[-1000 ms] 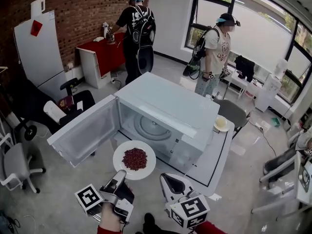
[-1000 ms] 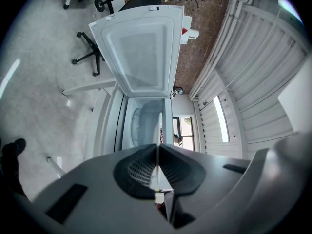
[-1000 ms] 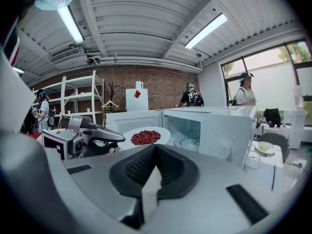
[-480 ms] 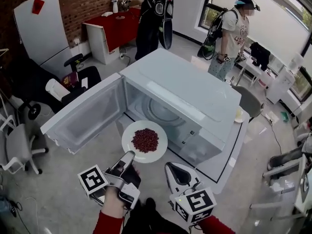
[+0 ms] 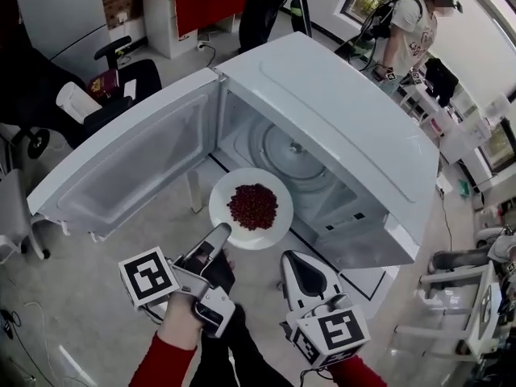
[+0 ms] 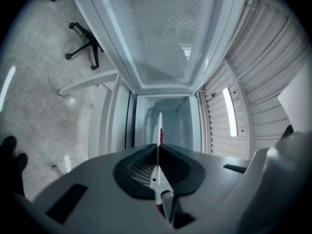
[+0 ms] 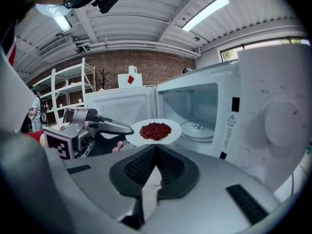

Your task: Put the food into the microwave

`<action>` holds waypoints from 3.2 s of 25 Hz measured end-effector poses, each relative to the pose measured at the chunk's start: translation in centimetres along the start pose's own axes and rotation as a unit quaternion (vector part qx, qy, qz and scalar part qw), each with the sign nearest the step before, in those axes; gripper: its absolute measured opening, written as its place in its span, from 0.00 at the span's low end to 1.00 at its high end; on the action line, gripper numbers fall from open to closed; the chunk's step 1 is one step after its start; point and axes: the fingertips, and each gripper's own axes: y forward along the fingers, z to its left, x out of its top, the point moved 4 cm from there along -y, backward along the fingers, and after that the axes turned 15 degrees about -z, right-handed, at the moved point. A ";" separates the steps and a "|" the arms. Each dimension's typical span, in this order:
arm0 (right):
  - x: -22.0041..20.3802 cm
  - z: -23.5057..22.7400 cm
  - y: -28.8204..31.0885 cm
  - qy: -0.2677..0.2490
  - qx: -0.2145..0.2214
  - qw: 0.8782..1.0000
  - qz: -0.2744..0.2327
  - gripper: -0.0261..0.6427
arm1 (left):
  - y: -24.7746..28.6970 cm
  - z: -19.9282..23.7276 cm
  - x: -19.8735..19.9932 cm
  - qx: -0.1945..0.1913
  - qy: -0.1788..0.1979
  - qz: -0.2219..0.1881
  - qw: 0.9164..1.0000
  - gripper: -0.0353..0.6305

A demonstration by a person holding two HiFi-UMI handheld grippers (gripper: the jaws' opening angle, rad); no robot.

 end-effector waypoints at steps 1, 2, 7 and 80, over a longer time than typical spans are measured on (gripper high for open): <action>-0.2 -0.1 0.1 -0.002 -0.004 1.000 0.002 0.06 | 0.2 0.1 0.1 -0.002 0.002 0.003 1.000 0.09; -0.5 -0.2 0.2 -0.004 -0.008 1.000 0.004 0.06 | 0.3 0.2 0.1 -0.005 0.004 0.006 1.000 0.09; -1.9 -0.7 0.7 -0.013 -0.032 0.999 0.009 0.06 | 0.9 1.0 0.3 -0.022 0.003 0.012 1.000 0.09; 0.1 -7.4 6.6 -0.040 -0.105 0.994 0.016 0.06 | 21.4 0.8 -2.1 0.093 0.211 0.082 0.969 0.09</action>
